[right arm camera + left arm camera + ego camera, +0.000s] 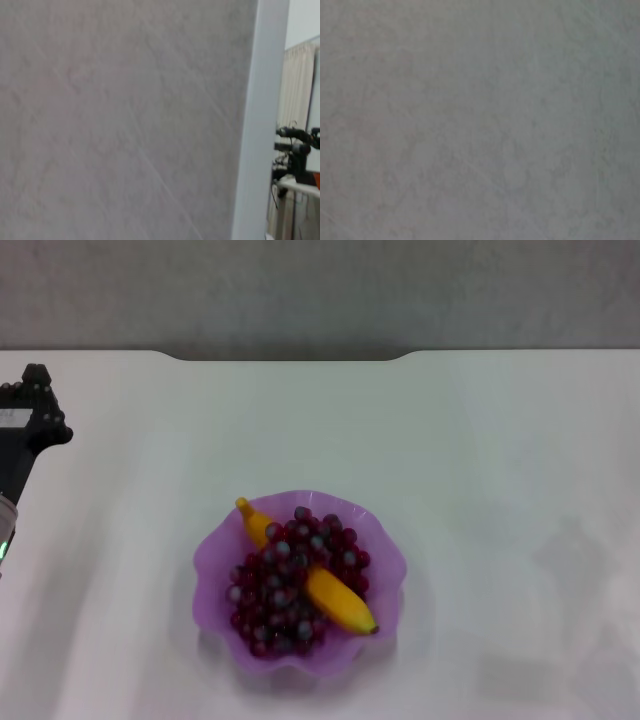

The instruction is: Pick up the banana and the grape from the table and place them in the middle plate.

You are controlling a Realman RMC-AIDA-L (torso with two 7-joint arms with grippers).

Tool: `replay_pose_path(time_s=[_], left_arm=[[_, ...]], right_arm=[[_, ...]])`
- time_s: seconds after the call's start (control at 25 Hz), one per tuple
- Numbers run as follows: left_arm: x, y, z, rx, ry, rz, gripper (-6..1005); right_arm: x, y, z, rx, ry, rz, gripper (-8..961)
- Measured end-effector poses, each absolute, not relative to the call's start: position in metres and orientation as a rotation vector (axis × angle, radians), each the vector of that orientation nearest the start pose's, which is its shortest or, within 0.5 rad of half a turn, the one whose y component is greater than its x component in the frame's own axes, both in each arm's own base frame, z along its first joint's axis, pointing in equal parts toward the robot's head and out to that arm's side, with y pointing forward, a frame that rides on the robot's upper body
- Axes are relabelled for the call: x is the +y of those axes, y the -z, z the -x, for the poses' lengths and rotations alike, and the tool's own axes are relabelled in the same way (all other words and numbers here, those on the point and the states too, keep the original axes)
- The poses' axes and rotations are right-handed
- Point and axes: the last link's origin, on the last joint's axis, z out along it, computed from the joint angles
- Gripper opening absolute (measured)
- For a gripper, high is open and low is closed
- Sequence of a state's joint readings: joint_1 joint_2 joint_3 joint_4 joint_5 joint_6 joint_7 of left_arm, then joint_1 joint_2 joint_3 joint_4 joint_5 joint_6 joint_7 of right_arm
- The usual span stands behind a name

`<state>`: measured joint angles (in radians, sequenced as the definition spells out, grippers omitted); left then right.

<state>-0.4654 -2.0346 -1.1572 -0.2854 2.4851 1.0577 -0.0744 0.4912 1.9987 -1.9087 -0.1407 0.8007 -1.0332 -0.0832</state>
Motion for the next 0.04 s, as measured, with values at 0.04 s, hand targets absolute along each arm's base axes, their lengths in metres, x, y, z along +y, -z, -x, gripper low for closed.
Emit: replay_pose_path(time_s=[0.04], left_arm=[[0.3698, -0.0182, 0.312, -0.476, 0.697, 1.516, 35]], right_arm=[[0.367, -0.0616, -0.3626, 0.461, -0.435, 1.351, 0]])
